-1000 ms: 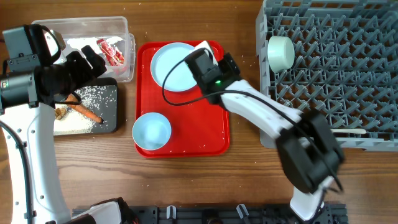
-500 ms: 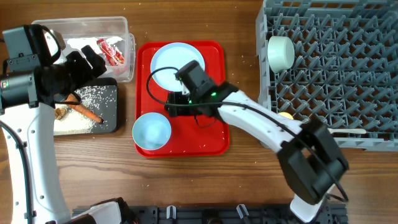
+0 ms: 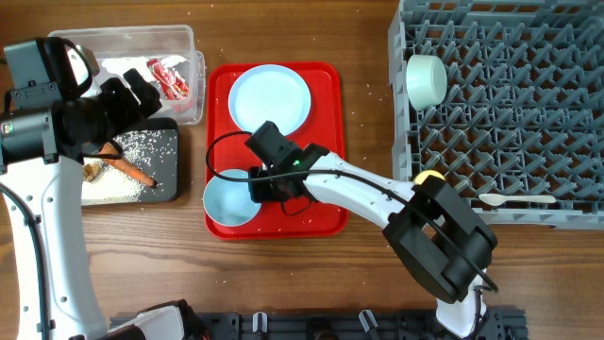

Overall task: Sort waste into correct bins and load items into the dishwasher rack
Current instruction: 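Carry the light-blue bowl right and place it in the rack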

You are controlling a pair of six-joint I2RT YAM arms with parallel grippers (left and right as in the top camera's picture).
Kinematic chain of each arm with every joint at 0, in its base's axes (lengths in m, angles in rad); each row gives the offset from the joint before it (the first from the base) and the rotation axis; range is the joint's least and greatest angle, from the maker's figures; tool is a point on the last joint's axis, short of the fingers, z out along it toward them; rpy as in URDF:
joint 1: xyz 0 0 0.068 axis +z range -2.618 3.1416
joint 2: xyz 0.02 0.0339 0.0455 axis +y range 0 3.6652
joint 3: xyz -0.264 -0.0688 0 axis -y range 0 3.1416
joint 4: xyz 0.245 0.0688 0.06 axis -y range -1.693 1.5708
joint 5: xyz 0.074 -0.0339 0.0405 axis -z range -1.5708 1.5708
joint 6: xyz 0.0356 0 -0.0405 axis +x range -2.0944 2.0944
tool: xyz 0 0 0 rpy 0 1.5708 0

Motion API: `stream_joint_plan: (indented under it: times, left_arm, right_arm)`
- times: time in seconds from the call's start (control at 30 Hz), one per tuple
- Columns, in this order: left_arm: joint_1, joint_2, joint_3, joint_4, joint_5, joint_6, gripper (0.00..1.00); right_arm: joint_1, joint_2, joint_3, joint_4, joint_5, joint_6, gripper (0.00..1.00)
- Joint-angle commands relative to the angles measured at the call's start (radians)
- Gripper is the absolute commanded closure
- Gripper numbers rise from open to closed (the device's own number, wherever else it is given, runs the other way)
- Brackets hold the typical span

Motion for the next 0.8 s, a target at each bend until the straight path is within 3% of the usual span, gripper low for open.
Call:
stream_joint_plan:
  times: [0.0, 0.27, 0.47, 0.6, 0.77]
  left_arm:
    - [0.005, 0.002, 0.01, 0.001, -0.002, -0.002, 0.0]
    - [0.005, 0.002, 0.01, 0.001, -0.002, -0.002, 0.0]
    - [0.005, 0.002, 0.01, 0.001, -0.002, -0.002, 0.0]
    - [0.005, 0.002, 0.01, 0.002, -0.002, -0.002, 0.0]
    - [0.005, 0.002, 0.01, 0.001, -0.002, -0.002, 0.0]
  right_arm:
    - [-0.028, 0.003, -0.003, -0.019, 0.031, -0.005, 0.94]
    - [-0.212, -0.297, -0.003, -0.165, 0.083, -0.166, 0.96]
    - [-0.554, -0.638, -0.002, -0.392, 0.425, -0.257, 0.96]
    - [-0.748, -0.718, -0.002, -0.5, 0.742, -0.298, 0.96]
    - [-0.809, -0.67, -0.003, -0.54, 0.901, -0.4, 0.96]
